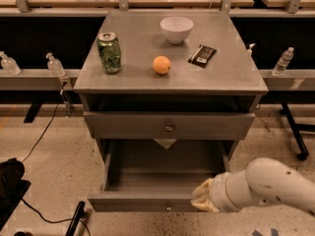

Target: Close middle drawer

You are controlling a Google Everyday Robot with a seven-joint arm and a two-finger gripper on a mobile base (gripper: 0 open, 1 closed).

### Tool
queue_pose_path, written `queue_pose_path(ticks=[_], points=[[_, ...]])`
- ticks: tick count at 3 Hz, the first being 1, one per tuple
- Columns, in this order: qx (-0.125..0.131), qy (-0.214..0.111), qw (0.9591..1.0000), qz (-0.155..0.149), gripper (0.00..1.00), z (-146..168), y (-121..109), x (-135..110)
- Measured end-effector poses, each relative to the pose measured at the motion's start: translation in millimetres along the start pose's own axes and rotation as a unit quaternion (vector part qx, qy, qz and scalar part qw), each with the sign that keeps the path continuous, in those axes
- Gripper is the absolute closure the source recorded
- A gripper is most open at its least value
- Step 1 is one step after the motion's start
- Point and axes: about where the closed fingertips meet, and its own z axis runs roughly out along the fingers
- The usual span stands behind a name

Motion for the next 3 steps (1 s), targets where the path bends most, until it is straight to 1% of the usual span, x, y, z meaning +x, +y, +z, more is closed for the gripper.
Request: queue_pose_path(ticks=[1, 2, 3], points=[[0.004, -0.006, 1.0000, -0.001, 0.90, 49, 14, 37], [0.032, -0.027, 0.9991, -0.004, 1.00, 90, 17, 68], [0.030, -0.058, 0.9978, -0.008, 1.00, 138, 18, 86]])
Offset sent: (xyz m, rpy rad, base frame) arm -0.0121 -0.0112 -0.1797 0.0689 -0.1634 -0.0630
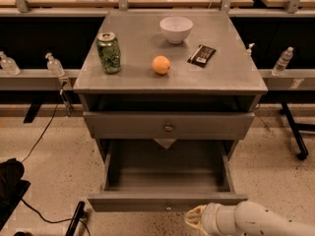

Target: Close middle drawer

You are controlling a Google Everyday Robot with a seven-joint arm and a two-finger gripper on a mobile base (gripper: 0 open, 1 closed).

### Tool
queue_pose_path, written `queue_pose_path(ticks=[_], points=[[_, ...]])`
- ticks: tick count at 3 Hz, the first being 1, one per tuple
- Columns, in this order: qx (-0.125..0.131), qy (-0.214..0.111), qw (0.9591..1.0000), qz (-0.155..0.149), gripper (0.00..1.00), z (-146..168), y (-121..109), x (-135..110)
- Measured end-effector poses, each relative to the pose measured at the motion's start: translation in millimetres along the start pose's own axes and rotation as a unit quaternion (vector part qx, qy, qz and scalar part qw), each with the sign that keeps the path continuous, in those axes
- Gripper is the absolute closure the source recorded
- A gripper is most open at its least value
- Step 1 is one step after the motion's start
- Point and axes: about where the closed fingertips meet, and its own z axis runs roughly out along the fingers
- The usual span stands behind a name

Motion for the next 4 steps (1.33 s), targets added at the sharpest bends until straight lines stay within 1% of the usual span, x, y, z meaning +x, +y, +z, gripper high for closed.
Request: queue_pose_path(ticks=[1, 2, 3, 4], points=[[-0.025, 0.006, 0.9996, 0.011, 1.00, 39, 2, 15], [-0.032, 0.049, 0.9980, 0.026, 1.00, 79, -13, 43], [-0.022, 0.057, 0.9979, 0.023, 1.00, 89, -33, 42], [0.027, 0.035, 0.9987, 0.027, 1.00, 89, -90, 19]])
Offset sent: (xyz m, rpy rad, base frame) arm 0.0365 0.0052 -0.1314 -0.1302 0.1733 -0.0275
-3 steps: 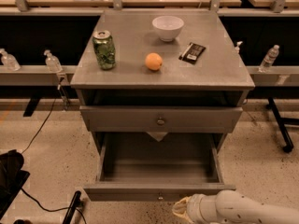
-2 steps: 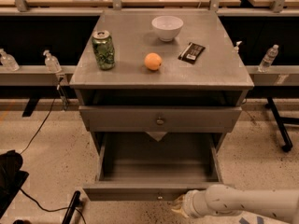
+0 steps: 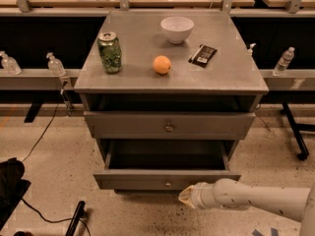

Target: Close middle drawer

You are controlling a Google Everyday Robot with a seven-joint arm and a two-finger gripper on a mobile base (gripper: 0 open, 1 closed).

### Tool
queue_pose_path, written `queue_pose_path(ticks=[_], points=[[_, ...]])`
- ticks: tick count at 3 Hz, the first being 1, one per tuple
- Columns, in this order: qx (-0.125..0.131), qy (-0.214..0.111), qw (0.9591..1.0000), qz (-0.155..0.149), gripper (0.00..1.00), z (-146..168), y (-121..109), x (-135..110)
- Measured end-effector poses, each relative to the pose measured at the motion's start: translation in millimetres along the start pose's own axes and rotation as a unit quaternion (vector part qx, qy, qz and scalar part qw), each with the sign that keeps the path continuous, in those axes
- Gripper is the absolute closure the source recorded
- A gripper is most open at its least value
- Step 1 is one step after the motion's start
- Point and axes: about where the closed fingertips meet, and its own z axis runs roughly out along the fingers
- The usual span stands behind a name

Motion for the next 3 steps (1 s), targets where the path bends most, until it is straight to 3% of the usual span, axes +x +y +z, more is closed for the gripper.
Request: queue_pose_path(ticks=[1, 2, 3], points=[[0.000, 0.000, 1.0000, 0.000, 1.00, 0, 0, 0], [0.002, -0.011, 0.9997, -0.022, 1.00, 7, -13, -10], [0.026, -0.031, 0.9980, -0.048, 1.00, 9, -42, -26]])
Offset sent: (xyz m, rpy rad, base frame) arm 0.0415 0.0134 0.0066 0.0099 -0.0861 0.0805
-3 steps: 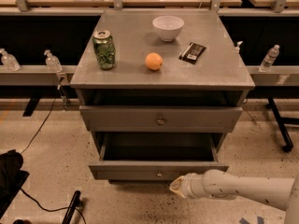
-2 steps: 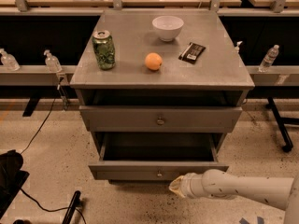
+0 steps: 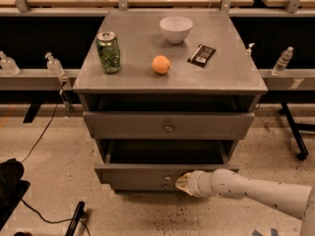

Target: Close middle drawer

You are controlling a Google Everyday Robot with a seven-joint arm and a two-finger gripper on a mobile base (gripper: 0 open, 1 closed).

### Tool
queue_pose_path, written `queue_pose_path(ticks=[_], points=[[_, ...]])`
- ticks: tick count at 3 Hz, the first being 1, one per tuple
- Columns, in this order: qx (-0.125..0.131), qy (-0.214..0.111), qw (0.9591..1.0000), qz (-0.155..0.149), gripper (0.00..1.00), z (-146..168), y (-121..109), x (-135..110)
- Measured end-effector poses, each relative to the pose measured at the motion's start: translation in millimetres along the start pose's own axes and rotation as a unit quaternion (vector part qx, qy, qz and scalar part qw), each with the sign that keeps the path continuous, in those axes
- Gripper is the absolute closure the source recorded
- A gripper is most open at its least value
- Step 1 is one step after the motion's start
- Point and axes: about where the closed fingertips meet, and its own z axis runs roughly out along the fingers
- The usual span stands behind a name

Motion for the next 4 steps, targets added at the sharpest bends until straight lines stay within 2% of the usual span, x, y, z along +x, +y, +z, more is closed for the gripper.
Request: queue_pose_path(ticks=[1, 2, 3, 4], points=[[0.000, 0.000, 1.0000, 0.000, 1.00, 0, 2, 0], [0.033, -0.009, 0.9994, -0.008, 1.00, 4, -39, -8], [0.037, -0.011, 0.9992, -0.010, 1.00, 4, -41, -9], [0.061, -0.016, 0.9978, -0.018, 1.00, 12, -80, -22]])
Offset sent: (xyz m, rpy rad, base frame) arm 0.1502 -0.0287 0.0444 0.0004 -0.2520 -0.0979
